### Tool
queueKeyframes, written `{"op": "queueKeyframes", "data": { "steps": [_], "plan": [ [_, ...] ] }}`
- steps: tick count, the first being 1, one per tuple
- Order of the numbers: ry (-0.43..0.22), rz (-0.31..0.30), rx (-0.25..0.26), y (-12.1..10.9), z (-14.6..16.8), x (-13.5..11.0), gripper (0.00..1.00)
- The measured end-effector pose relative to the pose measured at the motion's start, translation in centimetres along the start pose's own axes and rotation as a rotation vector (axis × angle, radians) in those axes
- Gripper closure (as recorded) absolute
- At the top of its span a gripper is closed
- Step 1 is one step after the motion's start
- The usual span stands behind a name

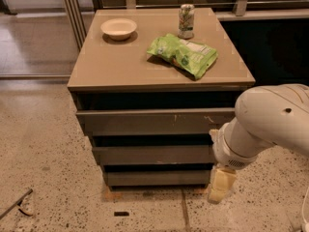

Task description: Open bottom drawer

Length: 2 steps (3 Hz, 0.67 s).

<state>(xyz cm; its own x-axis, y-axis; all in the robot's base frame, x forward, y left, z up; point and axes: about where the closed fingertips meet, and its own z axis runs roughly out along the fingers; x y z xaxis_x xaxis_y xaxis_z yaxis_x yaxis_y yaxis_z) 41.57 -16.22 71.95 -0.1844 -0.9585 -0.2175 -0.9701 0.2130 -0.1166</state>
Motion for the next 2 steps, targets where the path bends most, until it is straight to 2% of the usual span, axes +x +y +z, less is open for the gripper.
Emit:
{"op": "queueKeyframes", "data": {
  "steps": [1,2],
  "plan": [
    [0.017,-0.001,0.013,0.2,1.4,0.8,0.0],
    [0.04,-0.024,0.013,0.9,6.8,3.3,0.0]
  ]
}}
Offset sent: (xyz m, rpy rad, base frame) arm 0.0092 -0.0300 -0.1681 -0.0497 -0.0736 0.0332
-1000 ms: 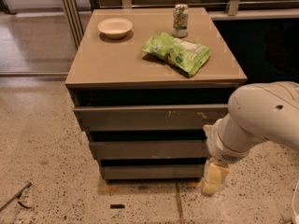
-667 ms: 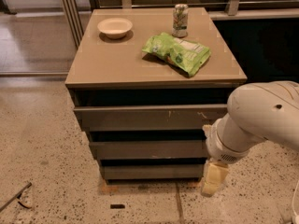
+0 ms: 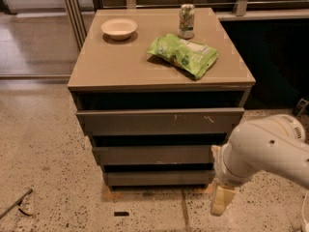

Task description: Open bottom drawer

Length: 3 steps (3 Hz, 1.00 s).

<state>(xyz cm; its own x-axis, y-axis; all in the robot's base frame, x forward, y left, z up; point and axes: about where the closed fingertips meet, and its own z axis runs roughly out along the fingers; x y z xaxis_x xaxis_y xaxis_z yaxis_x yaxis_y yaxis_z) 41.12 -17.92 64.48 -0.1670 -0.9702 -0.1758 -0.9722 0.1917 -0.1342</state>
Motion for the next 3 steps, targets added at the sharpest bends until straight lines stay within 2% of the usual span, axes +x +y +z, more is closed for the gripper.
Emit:
{"op": "queueKeyframes", "data": {
  "steps": [1,2,3],
  "plan": [
    [-0.029,-0.024,-0.007,0.2,7.5,1.4,0.0],
    [-0.094,-0.013,-0.015,-1.1,14.8,1.8,0.0],
    [-0.117,0.012,-0.092,1.3,18.8,2.0,0.0]
  ]
}}
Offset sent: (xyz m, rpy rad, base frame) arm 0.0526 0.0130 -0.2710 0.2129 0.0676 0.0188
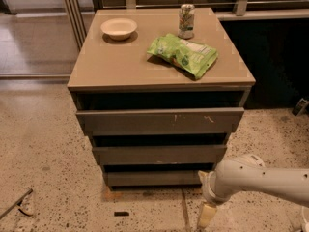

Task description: Open bottom drawer

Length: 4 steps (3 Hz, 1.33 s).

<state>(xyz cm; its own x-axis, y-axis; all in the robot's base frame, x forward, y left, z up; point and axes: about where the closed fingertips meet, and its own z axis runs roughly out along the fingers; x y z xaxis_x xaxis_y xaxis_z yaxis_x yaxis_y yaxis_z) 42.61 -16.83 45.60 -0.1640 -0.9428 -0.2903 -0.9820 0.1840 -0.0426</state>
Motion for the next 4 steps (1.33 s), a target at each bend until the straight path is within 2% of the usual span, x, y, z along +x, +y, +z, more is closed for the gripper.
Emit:
{"op": "queueKeyframes", "data": {
  "steps": [2,3,4],
  "plan": [
    [0.009,-0.019,0.016,-0.1,1.0,0.5,0.0],
    [0.03,-0.068,0.067,-0.9,5.2,2.4,0.0],
    [0.03,-0.138,0.134,-4.1,9.2,4.0,0.0]
  ]
}}
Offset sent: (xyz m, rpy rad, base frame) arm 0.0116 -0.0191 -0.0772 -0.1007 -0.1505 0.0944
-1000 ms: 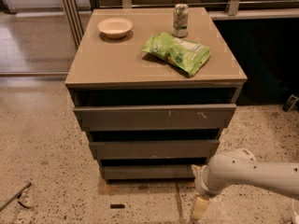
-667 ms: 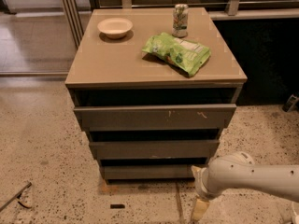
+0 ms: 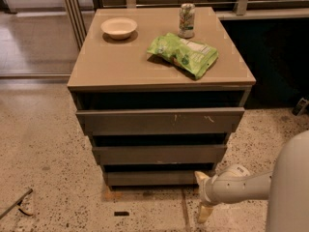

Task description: Open bottom drawer

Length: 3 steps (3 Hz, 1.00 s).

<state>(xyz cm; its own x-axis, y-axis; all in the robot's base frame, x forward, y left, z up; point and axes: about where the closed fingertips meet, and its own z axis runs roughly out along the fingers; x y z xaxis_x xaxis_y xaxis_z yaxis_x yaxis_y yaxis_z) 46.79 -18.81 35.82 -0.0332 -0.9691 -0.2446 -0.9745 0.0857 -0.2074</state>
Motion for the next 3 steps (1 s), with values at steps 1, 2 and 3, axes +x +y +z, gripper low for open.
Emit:
{"op": "queueKeyframes", "data": {
  "steps": [1,2,3],
  "plan": [
    [-0.017,-0.034,0.025,-1.9,5.1,1.2,0.0],
    [-0.037,-0.005,0.016,-2.6,11.1,1.6,0.0],
    [-0.038,-0.005,0.016,-2.6,11.1,1.6,0.0]
  ]
}}
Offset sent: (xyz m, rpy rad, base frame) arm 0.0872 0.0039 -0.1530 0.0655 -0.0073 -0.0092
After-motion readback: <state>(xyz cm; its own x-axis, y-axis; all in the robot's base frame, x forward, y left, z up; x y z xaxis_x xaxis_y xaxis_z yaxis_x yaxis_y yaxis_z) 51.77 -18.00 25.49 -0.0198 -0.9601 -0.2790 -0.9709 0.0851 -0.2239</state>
